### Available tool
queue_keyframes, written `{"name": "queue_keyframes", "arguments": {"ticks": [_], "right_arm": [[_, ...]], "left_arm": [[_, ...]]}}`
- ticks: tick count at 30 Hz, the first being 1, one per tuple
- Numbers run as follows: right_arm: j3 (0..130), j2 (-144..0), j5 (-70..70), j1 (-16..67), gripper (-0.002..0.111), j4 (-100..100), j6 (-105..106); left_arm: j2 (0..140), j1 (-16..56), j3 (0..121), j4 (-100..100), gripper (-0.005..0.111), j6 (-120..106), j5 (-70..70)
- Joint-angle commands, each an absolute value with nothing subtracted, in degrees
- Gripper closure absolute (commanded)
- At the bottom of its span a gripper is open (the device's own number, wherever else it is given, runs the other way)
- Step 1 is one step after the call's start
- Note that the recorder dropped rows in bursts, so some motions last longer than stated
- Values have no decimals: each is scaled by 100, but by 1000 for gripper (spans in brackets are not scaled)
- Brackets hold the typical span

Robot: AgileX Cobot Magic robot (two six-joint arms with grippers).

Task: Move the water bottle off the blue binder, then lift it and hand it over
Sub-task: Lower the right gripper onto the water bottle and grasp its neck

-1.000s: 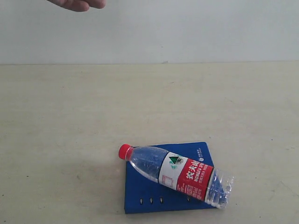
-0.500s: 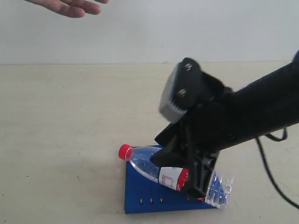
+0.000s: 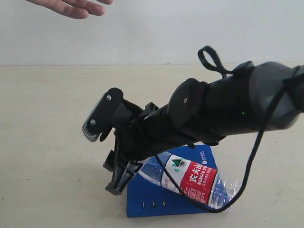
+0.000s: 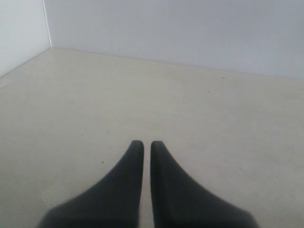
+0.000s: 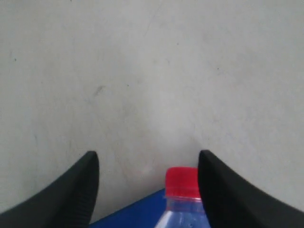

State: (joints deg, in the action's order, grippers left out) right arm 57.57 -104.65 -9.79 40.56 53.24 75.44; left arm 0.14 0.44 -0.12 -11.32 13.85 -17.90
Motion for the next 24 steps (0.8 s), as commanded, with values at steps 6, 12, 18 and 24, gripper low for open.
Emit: {"name": "queue_keyframes", "arguments": {"ticks": [6, 12, 18, 24], "right_arm": [[5791, -10650, -879, 4055, 50, 4872, 7077], [5791, -10650, -878, 3850, 50, 3783, 6179], [5791, -10650, -1697, 3280, 50, 2580, 4985], [5791, -10650, -2083, 3259, 50, 2487, 4939]], "left_arm": [[0, 26, 0, -1139, 101, 1351, -1782], [0, 26, 0, -1139, 101, 1351, -1782], [0, 26, 0, -1139, 101, 1351, -1782], [0, 26, 0, -1139, 101, 1351, -1782]]}}
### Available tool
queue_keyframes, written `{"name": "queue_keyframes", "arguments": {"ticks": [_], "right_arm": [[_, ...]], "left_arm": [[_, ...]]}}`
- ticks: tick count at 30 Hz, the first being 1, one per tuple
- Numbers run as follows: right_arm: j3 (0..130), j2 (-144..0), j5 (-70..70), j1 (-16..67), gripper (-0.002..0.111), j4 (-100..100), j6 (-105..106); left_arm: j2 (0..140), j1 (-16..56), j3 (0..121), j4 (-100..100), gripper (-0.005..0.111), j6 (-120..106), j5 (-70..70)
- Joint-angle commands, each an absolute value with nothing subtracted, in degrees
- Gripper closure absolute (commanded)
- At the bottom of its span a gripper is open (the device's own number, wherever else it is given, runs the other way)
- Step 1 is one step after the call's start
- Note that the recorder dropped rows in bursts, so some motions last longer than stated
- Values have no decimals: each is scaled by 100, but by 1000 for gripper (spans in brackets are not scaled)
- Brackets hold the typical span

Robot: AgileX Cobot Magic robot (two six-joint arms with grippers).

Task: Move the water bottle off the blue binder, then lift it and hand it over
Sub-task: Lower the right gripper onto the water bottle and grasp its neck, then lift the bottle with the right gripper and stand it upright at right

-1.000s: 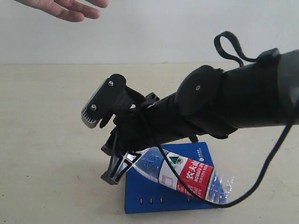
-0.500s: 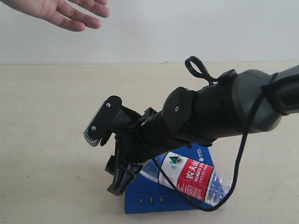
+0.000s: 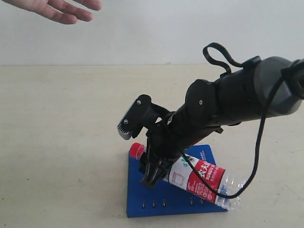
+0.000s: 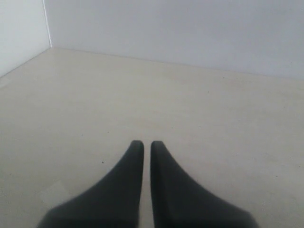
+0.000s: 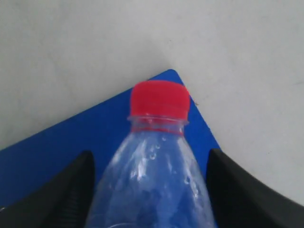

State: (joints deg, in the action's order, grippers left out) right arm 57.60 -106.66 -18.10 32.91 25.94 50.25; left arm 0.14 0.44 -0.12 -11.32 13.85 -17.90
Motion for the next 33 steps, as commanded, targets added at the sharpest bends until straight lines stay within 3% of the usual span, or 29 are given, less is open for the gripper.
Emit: {"name": "queue_keyframes", "arguments": {"ticks": [1, 7, 15, 25, 33], "right_arm": [[5791, -10650, -2112, 3259, 50, 2474, 4939], [5805, -10779, -2093, 3259, 54, 2367, 4939], [5891, -10784, -2230, 3250, 109, 2367, 4610], [5893, -10211, -1639, 3152, 108, 1777, 4037], [5893, -9725, -1300, 1679, 108, 1721, 3743]], "left_arm": [[0, 26, 0, -1139, 101, 1351, -1782], [0, 26, 0, -1139, 101, 1351, -1782], [0, 26, 0, -1139, 101, 1351, -1782], [0, 26, 0, -1139, 101, 1351, -1782], [0, 26, 0, -1139, 101, 1351, -1782]]}}
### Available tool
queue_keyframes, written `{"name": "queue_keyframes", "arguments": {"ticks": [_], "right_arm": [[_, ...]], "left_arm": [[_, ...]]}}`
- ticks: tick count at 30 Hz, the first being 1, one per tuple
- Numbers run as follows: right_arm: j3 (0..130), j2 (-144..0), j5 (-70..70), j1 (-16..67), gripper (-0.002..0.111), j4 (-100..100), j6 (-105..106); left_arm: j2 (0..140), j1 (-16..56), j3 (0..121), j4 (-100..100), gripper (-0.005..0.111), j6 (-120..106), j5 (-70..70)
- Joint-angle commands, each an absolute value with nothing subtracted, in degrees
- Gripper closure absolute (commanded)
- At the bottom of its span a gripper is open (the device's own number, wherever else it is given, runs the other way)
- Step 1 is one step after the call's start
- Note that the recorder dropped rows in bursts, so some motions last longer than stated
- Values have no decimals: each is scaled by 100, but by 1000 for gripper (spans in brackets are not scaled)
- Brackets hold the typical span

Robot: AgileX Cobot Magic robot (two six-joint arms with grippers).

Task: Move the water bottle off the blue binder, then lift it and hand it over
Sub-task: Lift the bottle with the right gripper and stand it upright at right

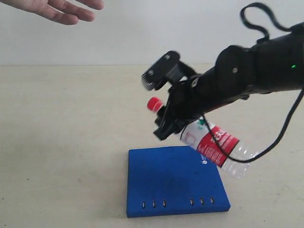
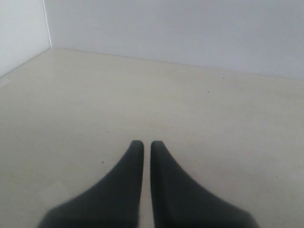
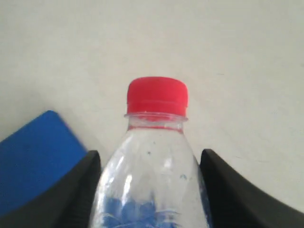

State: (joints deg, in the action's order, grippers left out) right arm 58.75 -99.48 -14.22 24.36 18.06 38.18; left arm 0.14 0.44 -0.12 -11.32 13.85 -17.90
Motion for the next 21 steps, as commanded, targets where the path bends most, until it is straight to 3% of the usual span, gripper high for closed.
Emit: {"name": "queue_keyframes", "arguments": {"ticks": [1, 6, 13, 21], "right_arm": [[5893, -9700, -1300, 1428, 108, 1721, 3759], [5893, -9658, -874, 385, 108, 1721, 3787], [5893, -9644, 739, -222, 108, 1770, 3347], [5744, -9454, 3792, -345, 108, 1759, -318]], "left_arm": [[0, 26, 0, -1139, 101, 1351, -1782], [0, 26, 0, -1139, 101, 1351, -1782], [0, 26, 0, -1139, 101, 1351, -1782], [0, 26, 0, -1139, 101, 1351, -1782]]}}
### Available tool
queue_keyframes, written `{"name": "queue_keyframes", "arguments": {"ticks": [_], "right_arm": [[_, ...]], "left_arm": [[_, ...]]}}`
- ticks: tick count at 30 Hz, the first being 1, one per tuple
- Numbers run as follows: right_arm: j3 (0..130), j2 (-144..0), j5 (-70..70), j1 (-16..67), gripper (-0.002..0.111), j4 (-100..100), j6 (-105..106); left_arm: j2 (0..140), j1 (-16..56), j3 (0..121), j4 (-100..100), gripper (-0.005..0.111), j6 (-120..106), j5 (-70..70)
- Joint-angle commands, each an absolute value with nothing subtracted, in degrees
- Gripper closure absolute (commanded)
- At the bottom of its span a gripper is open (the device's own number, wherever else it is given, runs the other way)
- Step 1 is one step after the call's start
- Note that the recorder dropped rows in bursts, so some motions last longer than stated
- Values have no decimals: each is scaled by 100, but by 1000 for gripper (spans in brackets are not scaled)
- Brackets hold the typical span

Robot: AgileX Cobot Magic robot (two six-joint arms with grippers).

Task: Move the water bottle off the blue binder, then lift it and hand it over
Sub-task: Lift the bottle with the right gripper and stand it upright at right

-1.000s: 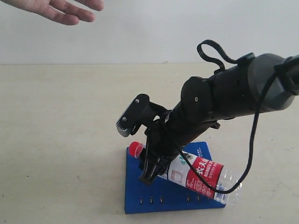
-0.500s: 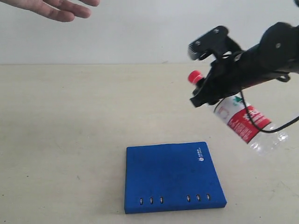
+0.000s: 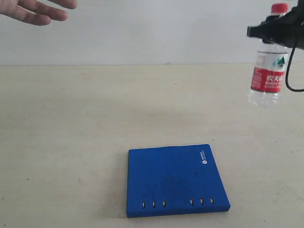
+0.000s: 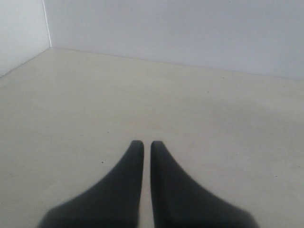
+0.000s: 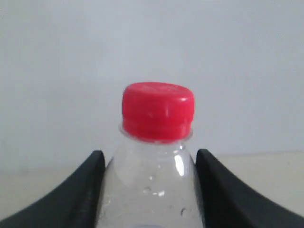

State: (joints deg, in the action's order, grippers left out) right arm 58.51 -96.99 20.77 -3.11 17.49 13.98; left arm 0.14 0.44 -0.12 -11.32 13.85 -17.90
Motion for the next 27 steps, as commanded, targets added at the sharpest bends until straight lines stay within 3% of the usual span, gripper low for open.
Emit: {"name": "queue_keyframes", "arguments": {"ticks": [1, 5, 10, 23, 27], "right_arm": [[5694, -9390, 4232, -345, 108, 1759, -679], [5503, -9324, 5232, -345, 108, 1719, -128], [5053, -9352, 4101, -345, 108, 940, 1760], [4234, -10261, 4568, -345, 107, 851, 1663], [4234, -10271, 4557, -345, 90, 851, 1663]], "left_arm": [[0, 26, 0, -1139, 101, 1351, -1782], [0, 26, 0, -1139, 101, 1351, -1782], [0, 26, 0, -1139, 101, 1351, -1782], [0, 26, 0, -1139, 101, 1351, -1782], [0, 26, 0, -1139, 101, 1351, -1782]]}}
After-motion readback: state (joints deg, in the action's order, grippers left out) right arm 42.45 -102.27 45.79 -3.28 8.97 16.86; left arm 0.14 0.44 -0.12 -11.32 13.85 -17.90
